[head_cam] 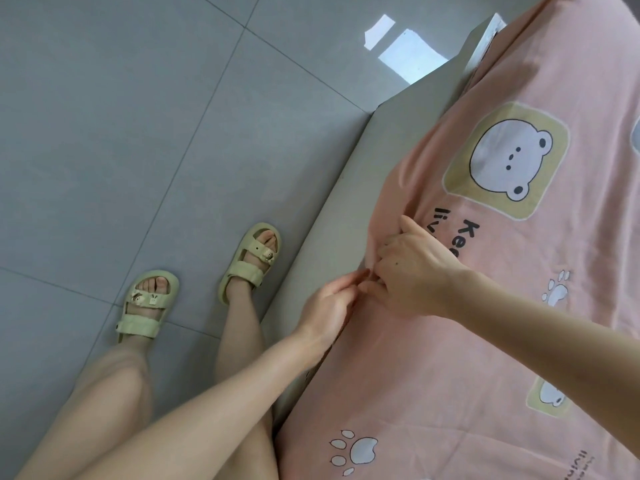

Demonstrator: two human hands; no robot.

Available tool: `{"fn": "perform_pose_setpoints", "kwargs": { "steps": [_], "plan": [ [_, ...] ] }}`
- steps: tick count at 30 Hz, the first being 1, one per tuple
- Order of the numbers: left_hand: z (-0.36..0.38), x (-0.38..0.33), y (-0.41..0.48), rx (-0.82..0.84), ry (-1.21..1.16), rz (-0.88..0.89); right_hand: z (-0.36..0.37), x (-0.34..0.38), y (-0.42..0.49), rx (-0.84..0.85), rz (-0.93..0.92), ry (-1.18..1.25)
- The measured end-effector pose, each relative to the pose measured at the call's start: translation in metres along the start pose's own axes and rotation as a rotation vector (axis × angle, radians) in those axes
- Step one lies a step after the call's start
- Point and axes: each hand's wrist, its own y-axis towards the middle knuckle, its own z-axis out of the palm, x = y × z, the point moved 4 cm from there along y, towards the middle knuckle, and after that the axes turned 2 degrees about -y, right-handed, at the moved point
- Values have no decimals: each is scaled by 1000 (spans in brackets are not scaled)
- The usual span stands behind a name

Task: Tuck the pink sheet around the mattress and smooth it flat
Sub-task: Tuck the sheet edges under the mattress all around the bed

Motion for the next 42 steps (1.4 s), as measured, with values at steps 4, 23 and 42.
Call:
{"fn": "perform_pose_setpoints", "kwargs": {
  "steps": [4,23,42],
  "plan": [
    [32,5,2,237,-219,-221,-4,-5,-23,-170,92,36],
    [60,-118,101,304,142,-61,-19,-58,-39,-468,109,132],
    [86,-179,171,207,511,93,-28,-196,-33,-600,383,-50]
  ]
}}
